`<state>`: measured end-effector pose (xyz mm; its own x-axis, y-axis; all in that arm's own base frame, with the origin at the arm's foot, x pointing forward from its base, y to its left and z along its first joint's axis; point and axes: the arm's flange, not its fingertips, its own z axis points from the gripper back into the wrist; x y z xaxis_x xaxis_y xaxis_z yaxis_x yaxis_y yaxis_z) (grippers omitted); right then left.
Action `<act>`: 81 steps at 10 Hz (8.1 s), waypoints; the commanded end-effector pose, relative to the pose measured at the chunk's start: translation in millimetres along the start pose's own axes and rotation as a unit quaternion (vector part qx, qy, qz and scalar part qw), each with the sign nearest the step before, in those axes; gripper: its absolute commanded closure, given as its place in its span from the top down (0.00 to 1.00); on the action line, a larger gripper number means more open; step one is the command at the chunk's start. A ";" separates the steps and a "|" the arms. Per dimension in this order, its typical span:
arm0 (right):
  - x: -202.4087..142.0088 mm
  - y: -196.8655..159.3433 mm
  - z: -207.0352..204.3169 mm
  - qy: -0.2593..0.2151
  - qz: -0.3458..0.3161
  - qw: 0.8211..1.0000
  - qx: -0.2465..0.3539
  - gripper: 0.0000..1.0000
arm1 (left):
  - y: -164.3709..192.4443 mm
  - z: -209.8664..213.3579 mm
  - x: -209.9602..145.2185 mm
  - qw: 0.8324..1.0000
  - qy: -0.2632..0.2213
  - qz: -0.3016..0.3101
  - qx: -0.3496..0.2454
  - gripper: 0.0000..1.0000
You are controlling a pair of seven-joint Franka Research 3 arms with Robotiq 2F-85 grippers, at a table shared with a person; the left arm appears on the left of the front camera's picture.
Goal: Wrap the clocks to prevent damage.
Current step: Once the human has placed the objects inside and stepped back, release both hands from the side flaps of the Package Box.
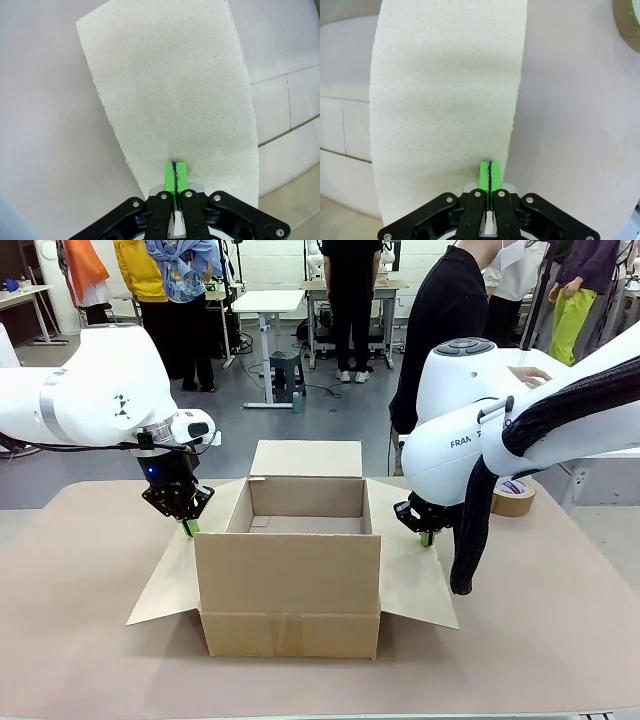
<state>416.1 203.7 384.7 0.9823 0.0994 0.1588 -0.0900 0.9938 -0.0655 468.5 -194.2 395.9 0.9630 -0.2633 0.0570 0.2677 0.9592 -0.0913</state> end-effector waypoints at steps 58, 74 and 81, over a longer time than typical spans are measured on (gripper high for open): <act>-0.5 0.1 -1.2 0.000 0.002 1.000 -0.004 0.01 | 0.4 -0.6 0.0 1.000 0.001 0.003 0.002 0.00; -0.5 0.1 -1.2 0.000 0.002 1.000 -0.004 0.01 | 0.4 -0.6 0.0 1.000 0.001 0.003 0.002 0.00; -0.5 0.1 -1.2 0.000 0.002 1.000 -0.004 0.01 | 0.4 -0.6 0.0 1.000 0.001 0.003 0.002 0.00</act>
<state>416.1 203.7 384.7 0.9823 0.0995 0.1588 -0.0900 0.9938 -0.0655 468.5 -194.2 395.9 0.9630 -0.2633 0.0570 0.2677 0.9592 -0.0913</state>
